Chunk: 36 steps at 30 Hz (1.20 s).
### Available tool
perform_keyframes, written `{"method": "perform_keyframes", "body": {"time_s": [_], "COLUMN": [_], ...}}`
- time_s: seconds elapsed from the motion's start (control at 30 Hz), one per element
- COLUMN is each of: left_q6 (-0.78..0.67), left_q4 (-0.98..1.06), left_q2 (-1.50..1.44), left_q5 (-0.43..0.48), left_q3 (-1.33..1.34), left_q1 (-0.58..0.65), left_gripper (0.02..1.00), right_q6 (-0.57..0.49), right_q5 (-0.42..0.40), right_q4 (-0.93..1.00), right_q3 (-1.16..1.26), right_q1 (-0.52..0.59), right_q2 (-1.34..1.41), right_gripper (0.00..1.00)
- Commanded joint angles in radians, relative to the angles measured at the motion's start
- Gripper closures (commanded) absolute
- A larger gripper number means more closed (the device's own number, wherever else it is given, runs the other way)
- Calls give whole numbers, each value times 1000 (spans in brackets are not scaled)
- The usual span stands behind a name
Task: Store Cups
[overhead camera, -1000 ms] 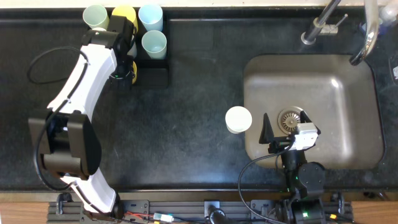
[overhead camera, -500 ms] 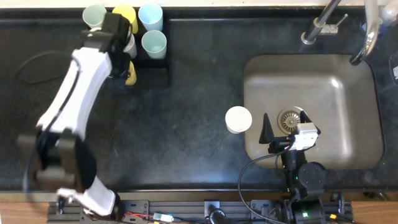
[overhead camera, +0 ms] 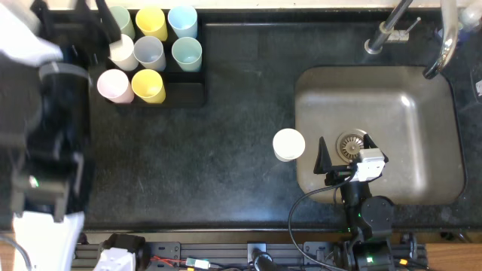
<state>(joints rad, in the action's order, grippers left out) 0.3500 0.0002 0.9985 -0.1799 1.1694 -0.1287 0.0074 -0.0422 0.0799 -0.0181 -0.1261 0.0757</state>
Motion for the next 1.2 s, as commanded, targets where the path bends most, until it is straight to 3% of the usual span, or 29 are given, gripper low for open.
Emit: {"method": "perform_keyframes", "body": {"time_s": [0.03,0.3,0.53,0.8,1.03,1.2], "left_q6": [-304,-297,-298,-298,-299,-298], "left_q4": [75,384,405,166,-95,-84], "left_q2": [-132,-495,-763,-1000,-996,-992], "left_q5": [126,143,145,150,154,160], "left_q3": [-298,-847,-1072,-1161,-1162,-1161], "left_q1": [18,18,18,18,19,18], "left_gripper": [18,18,18,18,18,18], "right_q6": [8,8,8,8,8,8], "right_q5": [-6,-6,-6,-6,-6,-6], "right_q4": [-5,-5,-5,-5,-5,-5], "right_q3": [13,13,13,13,13,13], "right_q1": [2,2,2,2,2,2], "right_q2": [-11,-11,-11,-11,-11,-11], "right_gripper": [5,3,3,3,5,3]}}
